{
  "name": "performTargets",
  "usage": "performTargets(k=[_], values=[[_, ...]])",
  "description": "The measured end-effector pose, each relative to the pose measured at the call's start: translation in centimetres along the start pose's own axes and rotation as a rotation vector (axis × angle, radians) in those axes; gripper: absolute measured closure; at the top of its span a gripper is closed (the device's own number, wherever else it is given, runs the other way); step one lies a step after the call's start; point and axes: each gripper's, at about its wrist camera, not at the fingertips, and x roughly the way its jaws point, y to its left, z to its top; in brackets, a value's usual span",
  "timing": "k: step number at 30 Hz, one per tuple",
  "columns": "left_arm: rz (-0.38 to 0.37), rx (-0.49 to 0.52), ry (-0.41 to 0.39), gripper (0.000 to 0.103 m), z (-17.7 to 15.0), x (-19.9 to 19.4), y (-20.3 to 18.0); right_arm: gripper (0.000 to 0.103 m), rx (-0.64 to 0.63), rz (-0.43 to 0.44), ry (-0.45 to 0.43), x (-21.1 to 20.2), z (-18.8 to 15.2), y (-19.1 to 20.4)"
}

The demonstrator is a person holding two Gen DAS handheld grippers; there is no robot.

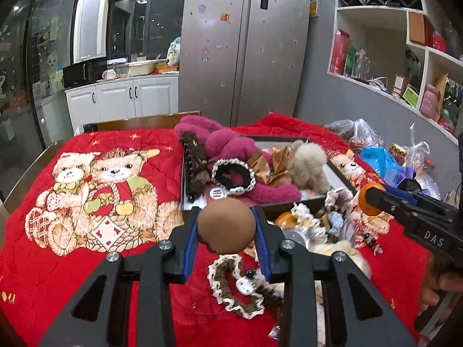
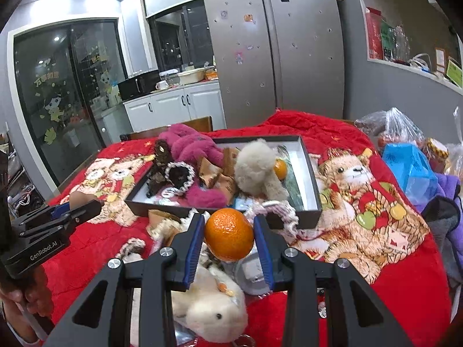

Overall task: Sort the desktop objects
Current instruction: 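Lift the tangerine with the right tool while the left tool lifts the brown ball, then carry the tangerine and brown ball over the picture box with both tools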

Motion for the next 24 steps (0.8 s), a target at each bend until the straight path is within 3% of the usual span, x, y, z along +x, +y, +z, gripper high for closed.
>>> performTargets(k=[10, 17, 24], values=[[0.018, -0.010, 0.049, 0.068, 1.9, 1.1, -0.1, 0.067, -0.014, 0.027, -0.026, -0.9, 2.3, 2.0], [0.079, 0.020, 0.086, 0.068, 6.4, 3.8, 0.1, 0.067, -0.039, 0.020, 0.019, 0.7, 5.7, 2.8], [0.011, 0.015, 0.098, 0.068, 8.3, 7.3, 0.1, 0.067, -0.007, 0.013, 0.062, 4.2, 8.6, 2.5]])
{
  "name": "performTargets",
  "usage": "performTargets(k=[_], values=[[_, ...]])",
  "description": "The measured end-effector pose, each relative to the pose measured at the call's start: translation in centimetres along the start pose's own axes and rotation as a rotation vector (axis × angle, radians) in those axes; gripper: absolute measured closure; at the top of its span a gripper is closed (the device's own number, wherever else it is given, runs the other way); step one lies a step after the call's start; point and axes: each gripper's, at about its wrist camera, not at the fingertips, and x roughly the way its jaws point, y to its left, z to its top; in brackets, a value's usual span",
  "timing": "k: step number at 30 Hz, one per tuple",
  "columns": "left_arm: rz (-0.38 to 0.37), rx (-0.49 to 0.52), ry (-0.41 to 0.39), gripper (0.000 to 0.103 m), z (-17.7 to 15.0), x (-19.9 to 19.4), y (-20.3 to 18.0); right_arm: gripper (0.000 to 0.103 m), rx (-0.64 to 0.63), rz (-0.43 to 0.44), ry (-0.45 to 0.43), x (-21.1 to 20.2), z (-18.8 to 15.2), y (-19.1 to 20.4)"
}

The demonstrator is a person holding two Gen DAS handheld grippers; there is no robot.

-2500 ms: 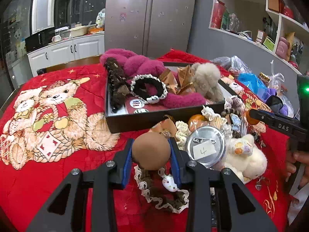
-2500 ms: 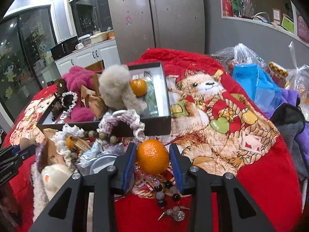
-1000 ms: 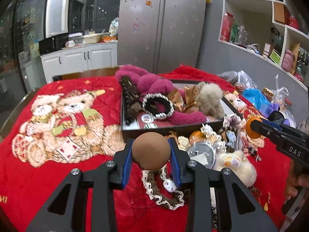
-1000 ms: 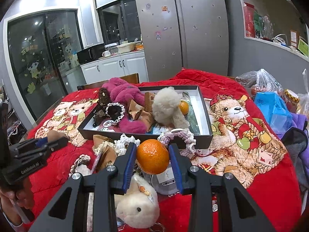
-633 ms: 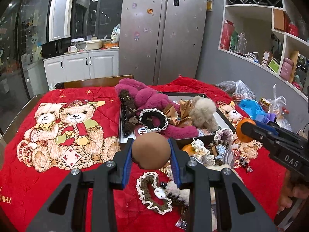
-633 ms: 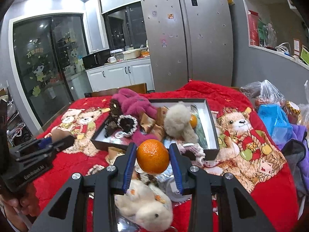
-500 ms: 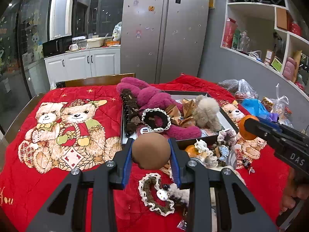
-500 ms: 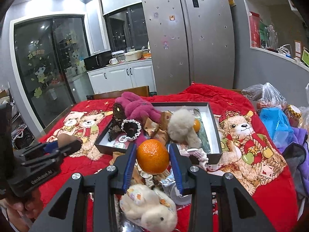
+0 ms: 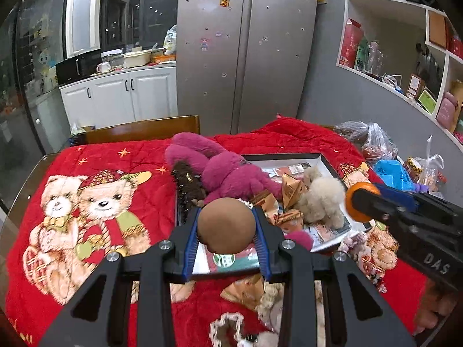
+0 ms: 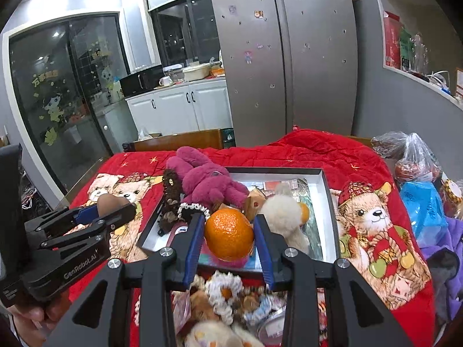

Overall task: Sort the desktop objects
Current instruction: 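Carry the tangerine and brown ball over the picture box with both tools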

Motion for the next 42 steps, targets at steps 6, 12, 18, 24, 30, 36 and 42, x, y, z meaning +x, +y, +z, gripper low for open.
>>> performTargets(k=[6, 12, 18, 24, 30, 36, 42], values=[[-0.027, 0.045, 0.028, 0.068, -1.4, 4.0, -0.7, 0.067, 0.010, -0.005, 0.048, 3.9, -0.5, -0.6], [-0.018, 0.071, 0.091, 0.068, -2.3, 8.4, -0.6, 0.067, -0.029, -0.051, 0.105, 7.1, -2.1, -1.0], [-0.023, 0.079, 0.108, 0.068, -2.6, 9.5, -0.6, 0.067, -0.016, -0.062, 0.142, 8.2, -2.5, -2.3], [-0.025, 0.100, 0.115, 0.068, -2.9, 9.8, -0.6, 0.067, -0.012, -0.061, 0.156, 8.5, -2.5, -2.7], [-0.022, 0.096, 0.131, 0.068, -3.2, 10.3, -0.5, 0.067, -0.016, -0.054, 0.176, 9.2, -2.9, -2.6], [-0.017, 0.083, 0.144, 0.068, -3.2, 10.8, -0.1, 0.067, -0.027, -0.052, 0.189, 9.5, -3.1, -2.6], [-0.009, 0.072, 0.156, 0.068, -3.4, 11.4, 0.5, 0.067, -0.025, -0.058, 0.196, 9.8, -3.2, -3.0]])
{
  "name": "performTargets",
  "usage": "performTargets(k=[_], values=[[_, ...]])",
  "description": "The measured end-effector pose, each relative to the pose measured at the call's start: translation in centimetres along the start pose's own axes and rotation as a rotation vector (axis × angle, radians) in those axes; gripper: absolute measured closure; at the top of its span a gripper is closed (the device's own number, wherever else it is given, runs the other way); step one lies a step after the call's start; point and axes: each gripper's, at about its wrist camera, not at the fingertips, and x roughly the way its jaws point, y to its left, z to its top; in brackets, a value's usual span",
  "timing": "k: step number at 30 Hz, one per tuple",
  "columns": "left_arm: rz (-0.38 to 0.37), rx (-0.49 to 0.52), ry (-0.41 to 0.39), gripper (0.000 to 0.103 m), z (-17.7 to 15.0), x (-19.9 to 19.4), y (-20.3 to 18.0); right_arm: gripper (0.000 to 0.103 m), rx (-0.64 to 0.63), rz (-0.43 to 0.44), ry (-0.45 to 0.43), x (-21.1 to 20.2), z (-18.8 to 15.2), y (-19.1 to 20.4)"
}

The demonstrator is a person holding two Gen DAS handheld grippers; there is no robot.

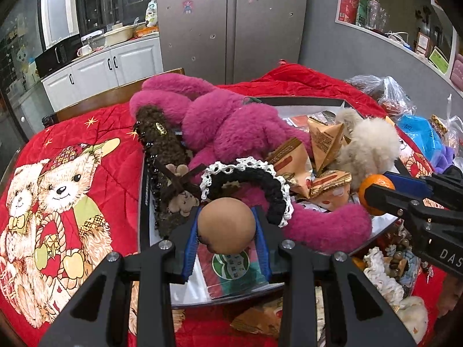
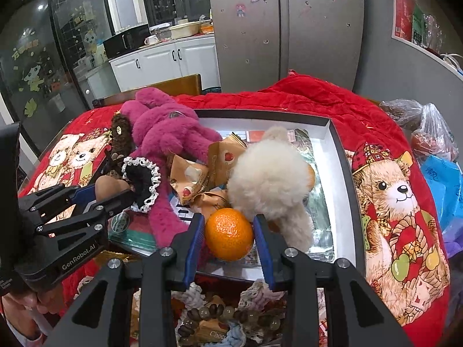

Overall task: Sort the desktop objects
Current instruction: 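Carry the tangerine and brown ball over the picture box with both tools, then lower the tangerine and ball into the box and open both tools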

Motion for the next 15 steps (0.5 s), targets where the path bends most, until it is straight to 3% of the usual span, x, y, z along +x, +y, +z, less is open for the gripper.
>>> performTargets(k=[15], values=[[0.003, 0.005, 0.003, 0.068, -0.09, 0.21, -0.09, 0.067, 0.003, 0.000, 0.021, 0.66, -0.20, -0.25]])
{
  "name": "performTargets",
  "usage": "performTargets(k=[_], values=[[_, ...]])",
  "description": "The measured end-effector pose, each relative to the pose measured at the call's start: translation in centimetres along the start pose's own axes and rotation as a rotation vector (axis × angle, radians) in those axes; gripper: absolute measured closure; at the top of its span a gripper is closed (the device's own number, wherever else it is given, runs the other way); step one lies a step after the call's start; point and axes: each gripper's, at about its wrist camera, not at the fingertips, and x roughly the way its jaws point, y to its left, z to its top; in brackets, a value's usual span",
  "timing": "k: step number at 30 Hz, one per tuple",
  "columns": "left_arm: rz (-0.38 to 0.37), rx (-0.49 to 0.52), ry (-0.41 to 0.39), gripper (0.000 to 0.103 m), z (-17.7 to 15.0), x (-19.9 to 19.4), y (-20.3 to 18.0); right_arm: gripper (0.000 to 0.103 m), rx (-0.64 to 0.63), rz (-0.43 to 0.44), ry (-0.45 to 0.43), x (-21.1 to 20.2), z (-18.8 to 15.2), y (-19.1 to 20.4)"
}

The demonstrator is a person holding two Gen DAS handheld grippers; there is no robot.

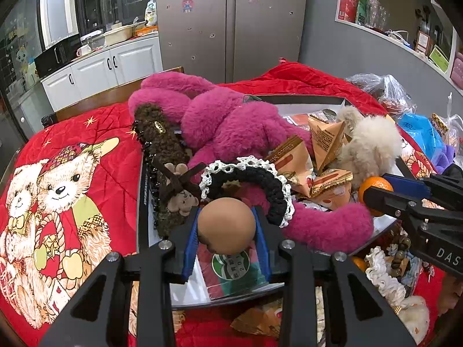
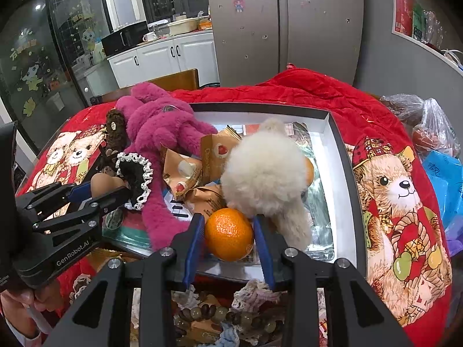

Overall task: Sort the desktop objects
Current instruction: 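Lower the tangerine and ball into the box and open both tools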

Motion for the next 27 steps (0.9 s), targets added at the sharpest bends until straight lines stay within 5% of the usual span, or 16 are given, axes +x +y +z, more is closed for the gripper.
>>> performTargets(k=[15, 16, 17, 19, 21, 27], values=[[-0.004, 0.010, 0.000, 0.067, 0.1, 0.0, -0.1, 0.067, -0.003, 0.014, 0.010, 0.1, -0.1, 0.0], [-0.003, 0.016, -0.006, 0.060, 0.1, -0.1, -0.2, 0.067, -0.004, 0.008, 0.011, 0.2, -0.2, 0.0], [0.012, 0.024, -0.006, 0.038, 0.1, -0.1, -0.3, 0.067, 0.001, 0.015, 0.016, 0.3, -0.2, -0.1], [0.052, 0.027, -0.021, 0.011, 0.2, -0.4, -0.5, 0.054, 0.030, 0.047, 0.019, 0.2, -0.1, -0.5], [0.066, 0.018, -0.055, 0.010, 0.3, -1.1, -0.4, 0.044, 0.061, 0.077, 0.003, -0.3, 0.1, -0.9], [0.051, 0.005, -0.038, 0.009, 0.8, -1.5, -0.3, 0.036, 0.101, 0.089, -0.040, -2.0, 0.6, -1.8]])
